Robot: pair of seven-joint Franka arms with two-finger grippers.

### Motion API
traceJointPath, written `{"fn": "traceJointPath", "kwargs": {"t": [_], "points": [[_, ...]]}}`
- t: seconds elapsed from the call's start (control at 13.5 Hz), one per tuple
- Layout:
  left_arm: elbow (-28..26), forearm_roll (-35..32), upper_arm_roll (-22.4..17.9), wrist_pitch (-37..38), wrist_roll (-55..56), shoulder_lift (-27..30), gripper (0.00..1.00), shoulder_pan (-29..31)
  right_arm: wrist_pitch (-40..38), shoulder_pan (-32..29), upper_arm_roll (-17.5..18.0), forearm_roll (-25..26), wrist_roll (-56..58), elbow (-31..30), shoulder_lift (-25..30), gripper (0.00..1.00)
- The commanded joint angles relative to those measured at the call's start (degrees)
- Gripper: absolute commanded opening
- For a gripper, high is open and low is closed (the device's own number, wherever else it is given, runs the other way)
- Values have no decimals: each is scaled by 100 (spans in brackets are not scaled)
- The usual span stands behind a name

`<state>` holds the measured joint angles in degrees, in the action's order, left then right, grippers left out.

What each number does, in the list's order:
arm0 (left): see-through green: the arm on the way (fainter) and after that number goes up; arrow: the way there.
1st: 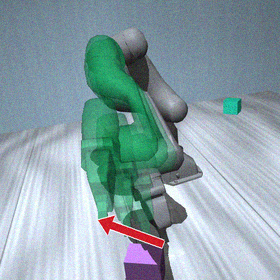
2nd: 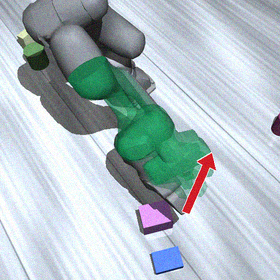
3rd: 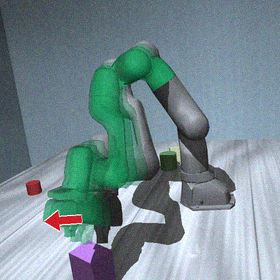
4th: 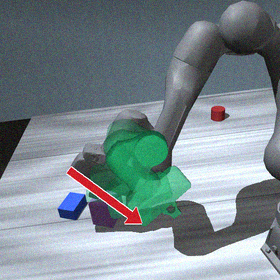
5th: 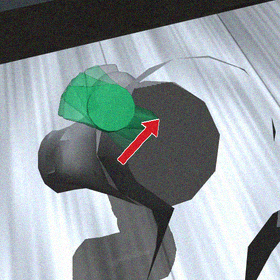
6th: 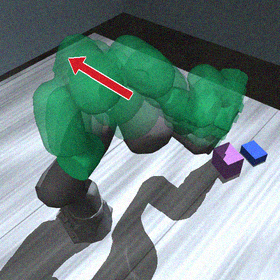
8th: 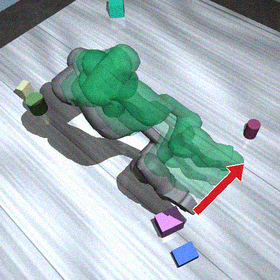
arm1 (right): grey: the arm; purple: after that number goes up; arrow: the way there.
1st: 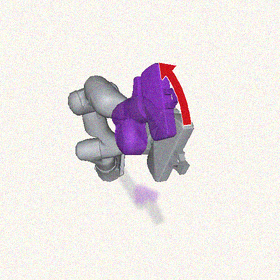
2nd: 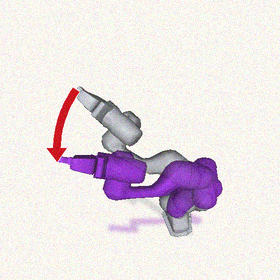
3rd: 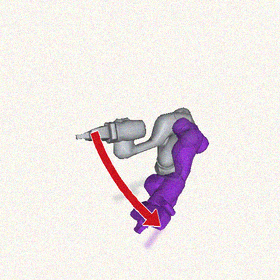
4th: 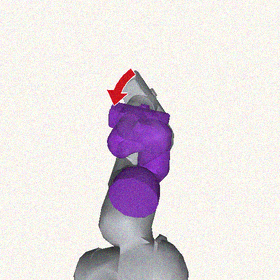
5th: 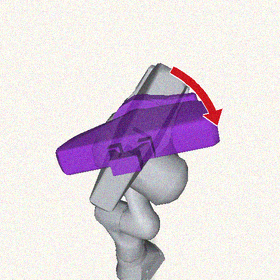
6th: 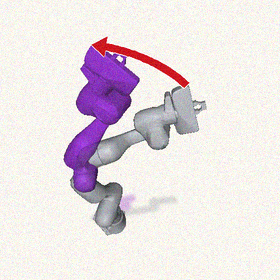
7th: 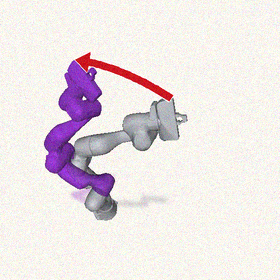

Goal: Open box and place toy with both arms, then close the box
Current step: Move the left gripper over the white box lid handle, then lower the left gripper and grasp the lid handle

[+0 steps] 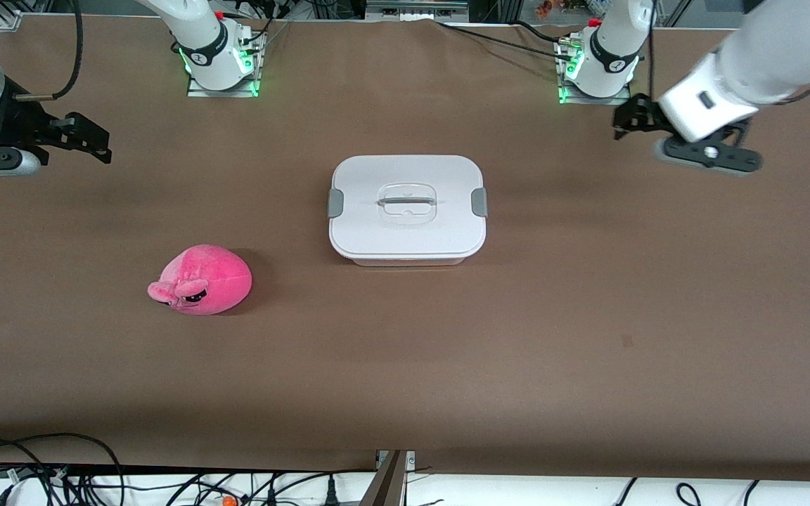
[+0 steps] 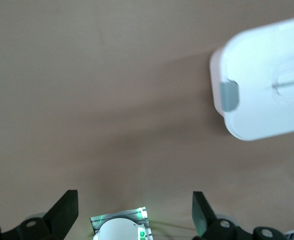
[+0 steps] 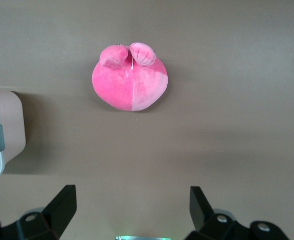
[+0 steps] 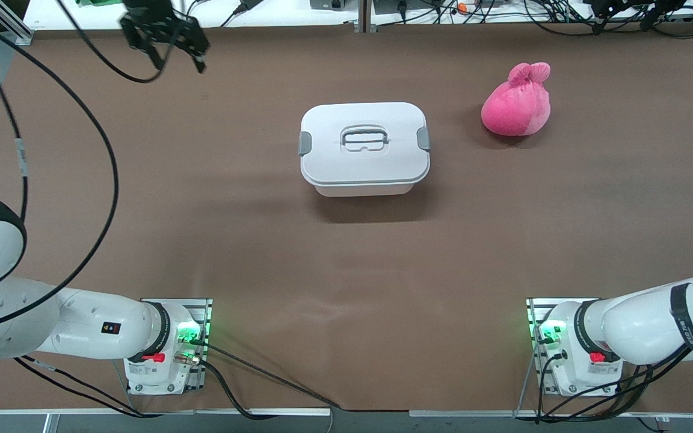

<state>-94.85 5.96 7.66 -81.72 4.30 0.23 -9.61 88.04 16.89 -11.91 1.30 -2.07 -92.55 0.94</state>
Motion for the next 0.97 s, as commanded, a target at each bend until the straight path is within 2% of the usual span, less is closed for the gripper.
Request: {"fn": "traceJointPath", "kwargs": {"t": [0.0,0.07,0.3,0.45,0.67,0.89], "points": [[326,194,-19,112,-60,-584,100,-846,-77,16,-13,-77,5,132,-50,100],[562,351,-19,112,-69,-899,100,-1171,-68,16,-13,-86,5,141,-50,100],[1852,327,-36,-264,-200,-2348,100,-2217,-24,16,-13,-77,14,141,-50,100],[2355,318,-36,-791,-1031,-3000,100,-2413,20,16,-13,-86,14,132,-50,100],[2304,63,-36,-1837,-3026,-3257,100,-2405,371,7,-22,-103,14,124,-68,100],[2042,80,-27,-2259,-3802,-3468,100,-2518,626,25,-13,-112,31,150,-173,100]]}}
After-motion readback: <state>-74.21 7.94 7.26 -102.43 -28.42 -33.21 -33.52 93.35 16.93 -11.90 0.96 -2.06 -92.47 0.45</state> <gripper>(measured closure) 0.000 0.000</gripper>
